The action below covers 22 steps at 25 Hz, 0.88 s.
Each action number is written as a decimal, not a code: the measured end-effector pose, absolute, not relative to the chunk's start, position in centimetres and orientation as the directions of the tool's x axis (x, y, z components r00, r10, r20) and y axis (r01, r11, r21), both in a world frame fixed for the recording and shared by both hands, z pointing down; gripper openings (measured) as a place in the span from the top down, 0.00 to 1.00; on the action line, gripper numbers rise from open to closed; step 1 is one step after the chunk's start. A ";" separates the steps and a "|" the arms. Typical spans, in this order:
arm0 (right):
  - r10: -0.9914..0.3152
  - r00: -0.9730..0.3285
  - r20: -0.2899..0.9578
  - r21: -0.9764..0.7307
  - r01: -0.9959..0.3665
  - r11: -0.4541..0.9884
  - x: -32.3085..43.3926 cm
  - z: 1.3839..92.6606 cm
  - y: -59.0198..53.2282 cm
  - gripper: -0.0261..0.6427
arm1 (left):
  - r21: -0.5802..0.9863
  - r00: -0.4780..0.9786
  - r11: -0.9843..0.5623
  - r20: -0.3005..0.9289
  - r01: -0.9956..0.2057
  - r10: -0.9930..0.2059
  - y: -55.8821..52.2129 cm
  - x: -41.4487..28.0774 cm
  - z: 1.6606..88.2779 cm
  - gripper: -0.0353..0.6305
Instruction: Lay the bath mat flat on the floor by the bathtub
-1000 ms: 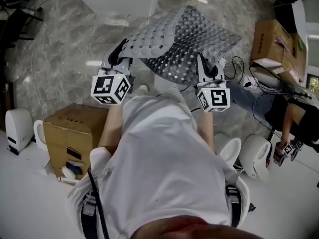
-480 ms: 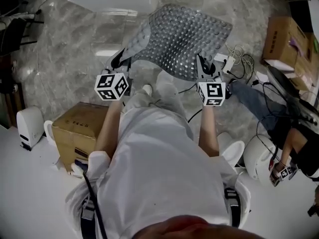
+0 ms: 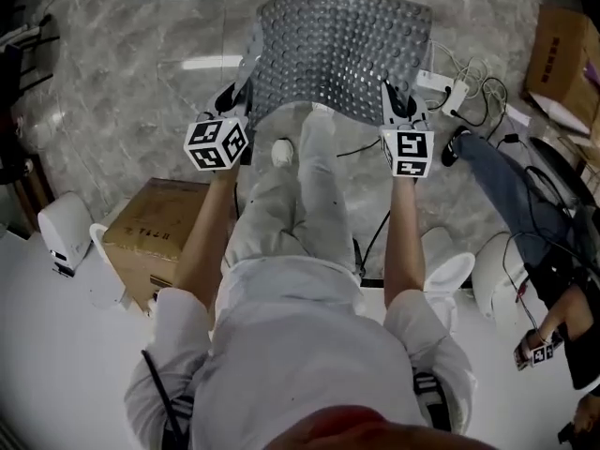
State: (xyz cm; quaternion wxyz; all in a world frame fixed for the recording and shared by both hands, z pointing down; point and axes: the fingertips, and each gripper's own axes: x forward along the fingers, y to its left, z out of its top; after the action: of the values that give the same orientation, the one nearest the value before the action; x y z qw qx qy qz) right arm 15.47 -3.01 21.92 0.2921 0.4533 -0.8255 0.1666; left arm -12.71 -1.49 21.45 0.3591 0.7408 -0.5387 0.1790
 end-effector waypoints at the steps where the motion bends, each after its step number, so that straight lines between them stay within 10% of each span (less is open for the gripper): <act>1: -0.642 -0.413 0.646 -0.012 -0.846 0.533 15.5 23.8 -3.4 0.90 | 0.339 0.351 -0.152 0.663 -0.928 -0.661 -1.9 -12.7 23.3 0.94; 22: -0.441 -0.413 0.797 -0.094 -0.806 0.584 13.7 58.1 -9.3 0.91 | 0.298 0.314 -0.112 0.816 -0.948 -0.485 -6.8 -12.8 55.5 0.93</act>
State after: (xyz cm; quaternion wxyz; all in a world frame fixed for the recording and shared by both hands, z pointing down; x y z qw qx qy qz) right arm 13.70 -9.27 58.07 0.3790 0.3873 -0.8052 0.2408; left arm -12.79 -6.80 55.52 0.4202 0.6930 -0.5171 0.2752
